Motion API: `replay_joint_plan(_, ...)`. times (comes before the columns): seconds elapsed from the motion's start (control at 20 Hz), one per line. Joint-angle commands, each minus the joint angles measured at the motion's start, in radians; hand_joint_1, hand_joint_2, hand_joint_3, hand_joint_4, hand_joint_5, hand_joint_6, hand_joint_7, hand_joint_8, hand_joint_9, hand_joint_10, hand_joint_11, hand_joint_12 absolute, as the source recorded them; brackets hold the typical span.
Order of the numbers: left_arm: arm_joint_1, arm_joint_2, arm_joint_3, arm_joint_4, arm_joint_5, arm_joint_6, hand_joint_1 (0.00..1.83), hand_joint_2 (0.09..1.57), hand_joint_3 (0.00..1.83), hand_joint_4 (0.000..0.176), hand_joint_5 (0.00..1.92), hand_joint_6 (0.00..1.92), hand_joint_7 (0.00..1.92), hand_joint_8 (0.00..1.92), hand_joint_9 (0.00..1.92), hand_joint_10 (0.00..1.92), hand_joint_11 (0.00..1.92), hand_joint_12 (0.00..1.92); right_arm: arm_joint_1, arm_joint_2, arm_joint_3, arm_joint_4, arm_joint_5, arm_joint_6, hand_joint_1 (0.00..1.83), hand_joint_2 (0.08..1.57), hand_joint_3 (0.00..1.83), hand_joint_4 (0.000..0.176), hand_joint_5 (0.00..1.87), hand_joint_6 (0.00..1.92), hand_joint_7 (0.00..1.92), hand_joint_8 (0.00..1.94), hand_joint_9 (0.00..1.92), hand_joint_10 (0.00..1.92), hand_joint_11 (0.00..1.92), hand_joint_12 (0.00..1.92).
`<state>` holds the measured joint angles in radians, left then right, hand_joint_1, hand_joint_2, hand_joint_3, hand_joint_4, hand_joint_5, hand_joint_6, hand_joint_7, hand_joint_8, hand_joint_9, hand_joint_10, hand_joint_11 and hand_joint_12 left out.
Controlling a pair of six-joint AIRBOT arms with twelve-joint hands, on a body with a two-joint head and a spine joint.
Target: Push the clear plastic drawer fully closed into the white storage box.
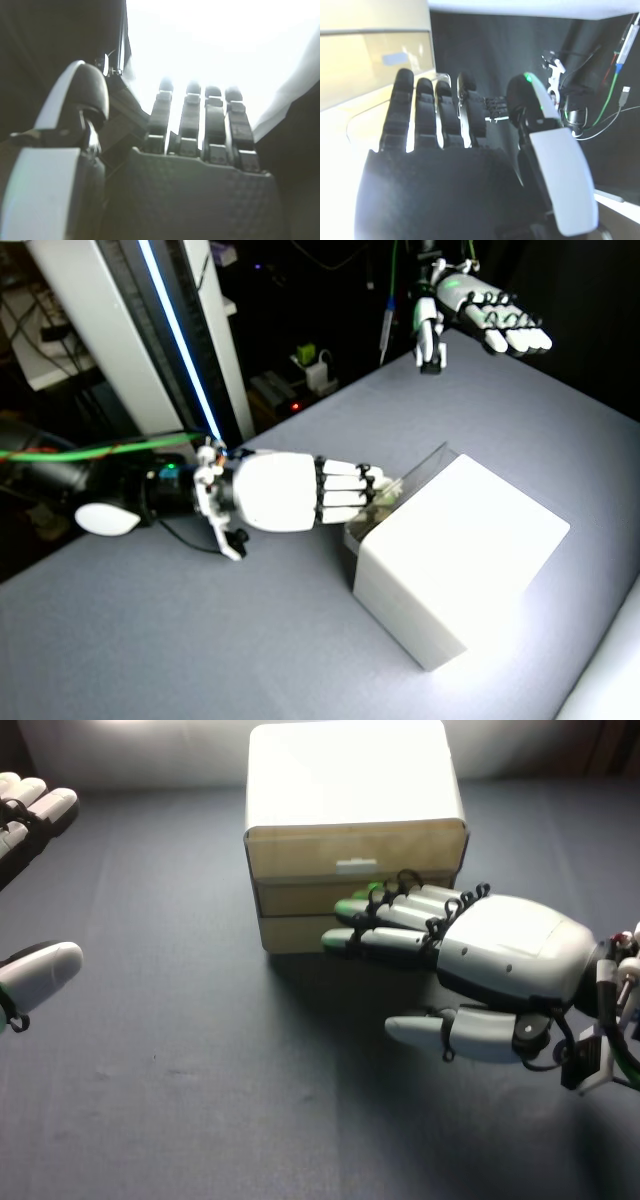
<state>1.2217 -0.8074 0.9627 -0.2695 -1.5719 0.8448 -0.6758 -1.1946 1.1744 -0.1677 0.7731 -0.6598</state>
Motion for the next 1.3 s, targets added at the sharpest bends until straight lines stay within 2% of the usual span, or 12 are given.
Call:
replay_joint_plan(0.0,-0.004,0.005,0.000,-0.011,-0.129,0.000,0.09,1.40,0.00,0.052,0.00,0.00,0.00,0.00,0.00,0.00,0.00,0.00,0.013,-0.003,0.005,0.022,0.113,-0.006,0.47,1.43,0.00,0.000,0.22,0.00,0.00,0.00,0.00,0.00,0.00,0.00)
replay_joint_plan(0.35,-0.004,0.005,0.000,-0.011,-0.131,0.000,0.13,1.39,0.00,0.061,0.00,0.00,0.00,0.00,0.00,0.00,0.00,0.00,0.014,-0.008,0.007,0.033,0.111,-0.009,0.44,1.44,0.00,0.000,0.17,0.00,0.05,0.01,0.01,0.00,0.00,0.00)
replay_joint_plan(0.5,-0.002,0.005,-0.001,-0.014,-0.134,0.000,0.10,1.40,0.00,0.061,0.00,0.00,0.00,0.00,0.00,0.00,0.00,0.00,0.014,0.005,-0.028,0.009,0.153,-0.004,0.39,1.45,0.00,0.000,0.27,0.02,0.30,0.03,0.26,0.04,0.00,0.89)
replay_joint_plan(0.75,0.008,0.005,-0.004,-0.021,-0.145,0.000,0.09,1.39,0.00,0.060,0.00,0.00,0.00,0.00,0.00,0.00,0.00,0.00,0.012,0.044,-0.084,-0.014,0.255,0.016,0.44,1.44,0.00,0.000,0.37,0.03,0.40,0.01,0.33,0.03,0.00,0.81)
replay_joint_plan(0.85,0.014,0.006,-0.007,-0.025,-0.154,0.000,0.12,1.39,0.00,0.049,0.00,0.00,0.00,0.00,0.00,0.00,0.00,0.00,-0.012,0.080,-0.112,-0.009,0.315,0.023,0.46,1.44,0.00,0.000,0.39,0.02,0.41,0.00,0.40,0.04,0.00,1.20)
replay_joint_plan(0.9,0.016,0.006,-0.008,-0.027,-0.156,-0.001,0.08,1.39,0.00,0.058,0.00,0.00,0.00,0.00,0.00,0.00,0.00,0.00,-0.023,0.096,-0.120,0.000,0.342,0.027,0.48,1.45,0.00,0.000,0.40,0.01,0.40,0.00,0.38,0.03,0.00,1.20)
replay_joint_plan(0.95,0.017,0.006,-0.009,-0.028,-0.156,-0.001,0.07,1.39,0.00,0.077,0.00,0.00,0.00,0.00,0.00,0.00,0.00,0.00,-0.046,0.123,-0.135,0.017,0.383,0.029,0.67,1.42,0.00,0.000,0.50,0.06,0.54,0.05,0.52,0.10,0.01,1.48)
replay_joint_plan(1.0,0.017,0.006,-0.009,-0.028,-0.157,-0.001,0.06,1.39,0.00,0.089,0.00,0.00,0.00,0.00,0.00,0.00,0.00,0.00,-0.066,0.154,-0.148,0.035,0.421,0.029,0.75,1.37,0.03,0.000,0.54,0.17,0.65,0.10,0.52,0.52,0.15,1.62)
replay_joint_plan(1.05,0.017,0.006,-0.009,-0.028,-0.157,-0.001,0.07,1.39,0.00,0.093,0.00,0.00,0.00,0.00,0.00,0.00,0.00,0.00,-0.086,0.186,-0.159,0.052,0.454,0.029,0.72,1.38,0.02,0.000,0.51,0.18,0.58,0.74,0.51,1.32,0.43,1.86)
replay_joint_plan(1.1,0.017,0.006,-0.009,-0.028,-0.157,-0.001,0.05,1.38,0.00,0.087,0.00,0.00,0.00,0.00,0.00,0.00,0.00,0.00,-0.107,0.211,-0.169,0.067,0.485,0.029,0.86,1.36,0.00,0.000,0.44,0.15,0.42,0.62,0.29,1.21,0.14,1.86)
replay_joint_plan(1.2,0.017,0.005,-0.009,-0.029,-0.157,-0.001,0.05,1.39,0.00,0.092,0.00,0.00,0.00,0.00,0.00,0.00,0.00,0.00,-0.145,0.253,-0.188,0.104,0.534,0.017,0.67,1.39,0.00,0.000,0.48,0.16,0.44,0.43,0.26,1.13,0.04,1.87)
replay_joint_plan(1.25,0.017,0.005,-0.009,-0.030,-0.157,-0.002,0.05,1.38,0.00,0.093,0.00,0.00,0.00,0.00,0.00,0.00,0.00,0.00,-0.165,0.276,-0.200,0.131,0.563,0.000,0.67,1.37,0.00,0.000,0.50,0.09,0.56,0.25,0.38,0.73,0.07,1.63)
